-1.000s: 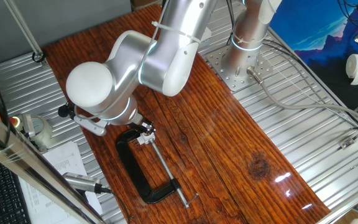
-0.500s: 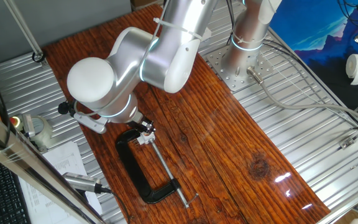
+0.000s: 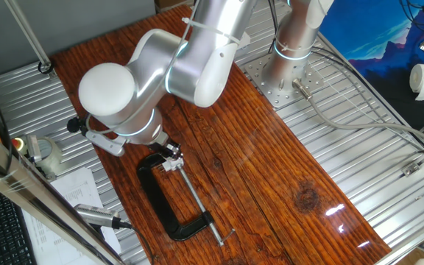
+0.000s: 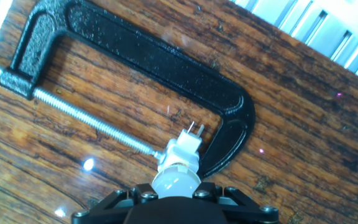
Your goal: Install the light bulb by rotating it
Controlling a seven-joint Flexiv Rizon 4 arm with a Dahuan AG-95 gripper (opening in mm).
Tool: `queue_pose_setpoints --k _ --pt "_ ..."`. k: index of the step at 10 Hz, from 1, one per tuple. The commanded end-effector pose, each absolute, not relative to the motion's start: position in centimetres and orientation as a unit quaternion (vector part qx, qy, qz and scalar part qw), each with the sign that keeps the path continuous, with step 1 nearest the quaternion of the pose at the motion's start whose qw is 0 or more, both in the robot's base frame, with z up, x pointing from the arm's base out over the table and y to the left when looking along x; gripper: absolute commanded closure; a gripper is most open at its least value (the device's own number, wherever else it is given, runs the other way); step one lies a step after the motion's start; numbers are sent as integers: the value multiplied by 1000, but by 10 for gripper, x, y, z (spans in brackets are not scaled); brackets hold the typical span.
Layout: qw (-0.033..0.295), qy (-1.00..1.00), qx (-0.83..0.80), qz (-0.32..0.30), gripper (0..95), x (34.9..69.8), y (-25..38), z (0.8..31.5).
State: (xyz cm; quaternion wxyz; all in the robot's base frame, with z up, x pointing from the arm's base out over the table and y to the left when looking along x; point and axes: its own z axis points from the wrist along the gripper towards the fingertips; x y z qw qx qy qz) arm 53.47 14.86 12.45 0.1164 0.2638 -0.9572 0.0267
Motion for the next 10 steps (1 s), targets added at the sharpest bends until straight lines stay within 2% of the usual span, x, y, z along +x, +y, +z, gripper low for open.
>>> queue_pose_setpoints --k 1,4,10 --pt "90 -959 268 10 570 535 147 123" --pt "62 -959 278 -5 570 534 141 126" --pt "51 -950 308 -22 570 533 137 127"
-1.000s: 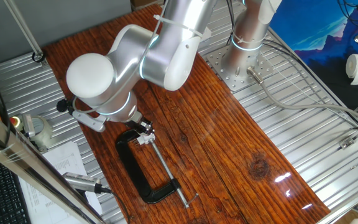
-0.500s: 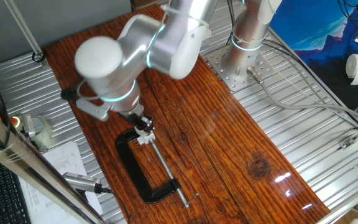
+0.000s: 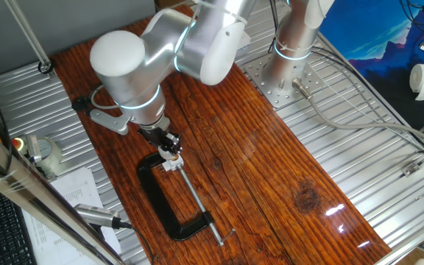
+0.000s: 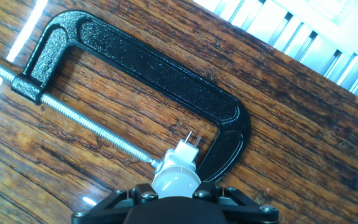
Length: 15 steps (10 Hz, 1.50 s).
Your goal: Install the light bulb by rotating it
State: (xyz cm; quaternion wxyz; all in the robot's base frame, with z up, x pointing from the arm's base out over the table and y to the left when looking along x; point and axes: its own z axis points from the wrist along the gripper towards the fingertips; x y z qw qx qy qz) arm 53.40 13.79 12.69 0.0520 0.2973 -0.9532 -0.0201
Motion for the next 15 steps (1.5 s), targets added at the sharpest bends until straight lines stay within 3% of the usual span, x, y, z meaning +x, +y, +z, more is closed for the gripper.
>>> queue_pose_setpoints --k 1,12,15 --pt "50 -948 312 -26 570 533 137 127" --pt "49 -946 319 -30 570 519 134 128" --pt "18 -943 331 -22 570 518 134 128"
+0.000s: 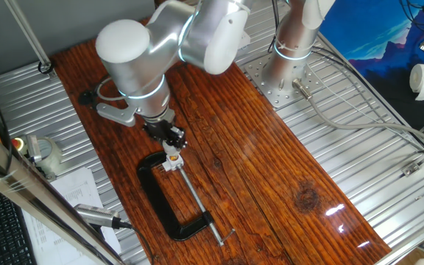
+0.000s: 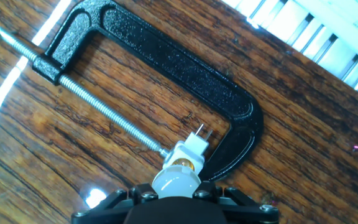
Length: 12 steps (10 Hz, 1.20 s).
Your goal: Install the light bulb by rotating it
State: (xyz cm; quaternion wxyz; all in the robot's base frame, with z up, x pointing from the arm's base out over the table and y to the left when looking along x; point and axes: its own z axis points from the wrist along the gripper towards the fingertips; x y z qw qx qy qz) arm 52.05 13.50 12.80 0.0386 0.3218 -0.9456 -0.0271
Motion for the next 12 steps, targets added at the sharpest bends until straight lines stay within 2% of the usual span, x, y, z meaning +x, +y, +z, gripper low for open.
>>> queue_pose_setpoints --k 1,4,8,12 --pt "12 -942 334 -22 570 518 134 128" --pt "-2 -942 333 -27 570 518 135 130" --pt "-2 -942 334 -26 570 520 136 130" --pt "-20 -946 324 -23 570 520 136 129"
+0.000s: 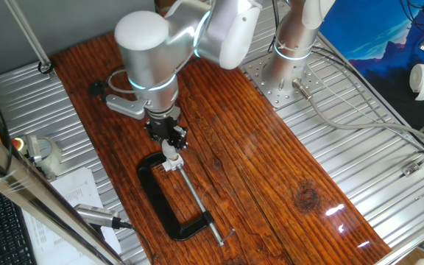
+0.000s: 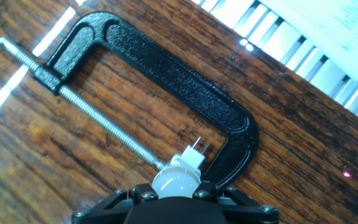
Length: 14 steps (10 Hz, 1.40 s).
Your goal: Install the light bulb by rotating it
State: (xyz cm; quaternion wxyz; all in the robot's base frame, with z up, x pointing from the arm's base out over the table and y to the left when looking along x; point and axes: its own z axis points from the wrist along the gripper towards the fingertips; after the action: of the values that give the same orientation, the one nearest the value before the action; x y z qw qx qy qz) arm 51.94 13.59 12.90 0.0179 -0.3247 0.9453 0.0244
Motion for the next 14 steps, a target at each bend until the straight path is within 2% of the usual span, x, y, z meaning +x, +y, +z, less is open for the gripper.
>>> queue_pose_setpoints --k 1,14 --pt "22 944 -327 22 570 520 135 128" --pt "18 947 -319 15 570 507 134 113"
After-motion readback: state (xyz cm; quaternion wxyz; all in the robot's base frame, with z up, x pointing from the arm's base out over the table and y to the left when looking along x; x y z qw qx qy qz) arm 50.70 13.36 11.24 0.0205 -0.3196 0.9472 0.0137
